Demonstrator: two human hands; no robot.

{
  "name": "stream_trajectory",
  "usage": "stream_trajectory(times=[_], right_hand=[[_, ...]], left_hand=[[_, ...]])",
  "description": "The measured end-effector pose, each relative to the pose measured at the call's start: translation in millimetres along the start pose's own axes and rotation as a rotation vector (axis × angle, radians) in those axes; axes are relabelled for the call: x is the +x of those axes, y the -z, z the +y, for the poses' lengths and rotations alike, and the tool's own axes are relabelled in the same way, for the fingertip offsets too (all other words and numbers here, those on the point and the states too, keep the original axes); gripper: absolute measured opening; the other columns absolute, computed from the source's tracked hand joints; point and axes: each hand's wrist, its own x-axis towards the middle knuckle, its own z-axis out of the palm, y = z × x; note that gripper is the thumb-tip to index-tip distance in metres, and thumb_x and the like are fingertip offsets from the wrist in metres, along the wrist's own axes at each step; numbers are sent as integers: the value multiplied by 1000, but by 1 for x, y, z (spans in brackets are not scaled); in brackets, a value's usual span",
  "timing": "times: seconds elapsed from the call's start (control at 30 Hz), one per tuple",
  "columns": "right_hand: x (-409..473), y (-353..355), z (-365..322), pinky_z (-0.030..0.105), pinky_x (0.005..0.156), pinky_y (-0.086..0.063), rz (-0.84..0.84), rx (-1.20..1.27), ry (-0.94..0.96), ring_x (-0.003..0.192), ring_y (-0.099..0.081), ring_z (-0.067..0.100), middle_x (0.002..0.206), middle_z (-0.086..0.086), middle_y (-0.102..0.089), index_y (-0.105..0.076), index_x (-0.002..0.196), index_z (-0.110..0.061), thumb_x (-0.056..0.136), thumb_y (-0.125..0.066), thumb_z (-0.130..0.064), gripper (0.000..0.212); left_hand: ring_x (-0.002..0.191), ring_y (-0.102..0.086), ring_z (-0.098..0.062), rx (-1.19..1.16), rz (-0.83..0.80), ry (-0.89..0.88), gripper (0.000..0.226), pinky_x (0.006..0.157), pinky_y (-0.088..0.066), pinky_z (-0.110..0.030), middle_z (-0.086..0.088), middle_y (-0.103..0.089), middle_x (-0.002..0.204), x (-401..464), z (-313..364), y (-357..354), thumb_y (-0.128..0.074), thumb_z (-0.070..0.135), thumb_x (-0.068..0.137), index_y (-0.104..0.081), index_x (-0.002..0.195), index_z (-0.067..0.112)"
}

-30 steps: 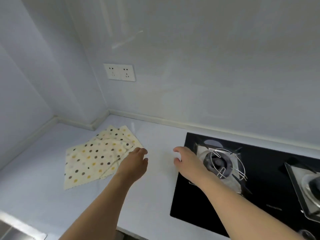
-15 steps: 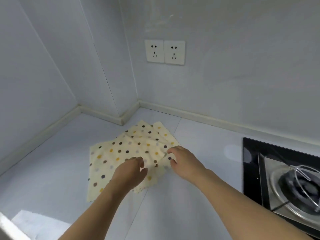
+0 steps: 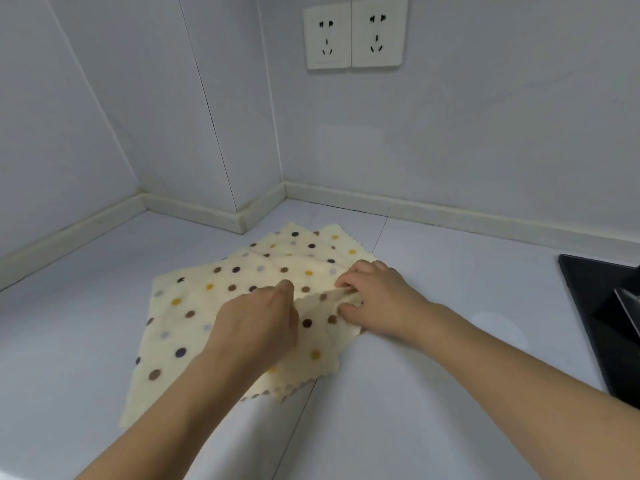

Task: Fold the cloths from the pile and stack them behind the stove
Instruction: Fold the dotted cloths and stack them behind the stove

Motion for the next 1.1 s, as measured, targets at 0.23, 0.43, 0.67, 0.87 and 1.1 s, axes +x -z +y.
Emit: stream_trajectory(times=[0.23,0.43,0.67,0.87,1.1], right_hand=[[-7,30,-26,33,82,-43,385,68,-16,93,-55,19,94,-6,-61,-65,94,-21,96,-44,-16,21],[-100,104,-72,33,74,-44,580,112,21,86,-55,18,92,-4,-63,-58,94,-17,97,-42,-20,16],[-250,178,-111,38,79,-51,630,98,-58,86,-60,16,89,-7,-66,-61,85,-24,96,-51,-33,17],[-303,180,-110,34,76,-49,593,-45,-151,83,-59,14,91,-10,-64,-61,93,-21,98,-46,-22,16],[-273,165,-70,33,77,-48,505,-163,-265,91,-57,17,99,-7,-58,-65,98,-23,96,-48,-18,18]], left_hand=[[52,-50,-28,-70,443,-9,15,47,-31,-33,-2,-49,59,-6,-22,44,-32,20,102,-39,90,15],[62,-58,-20,-206,491,-101,18,56,-45,-34,9,-67,82,-68,-19,119,-31,31,102,-46,95,23],[57,-49,-13,-331,342,-266,35,50,-32,-28,6,-55,64,-174,0,195,-49,52,94,-59,80,21],[59,-49,-17,-256,231,-426,34,54,-34,-30,-1,-56,64,-192,18,196,-52,46,94,-53,71,20],[73,-58,-16,-286,215,-335,14,65,-47,-32,7,-63,84,-146,30,153,-46,28,96,-58,89,26]])
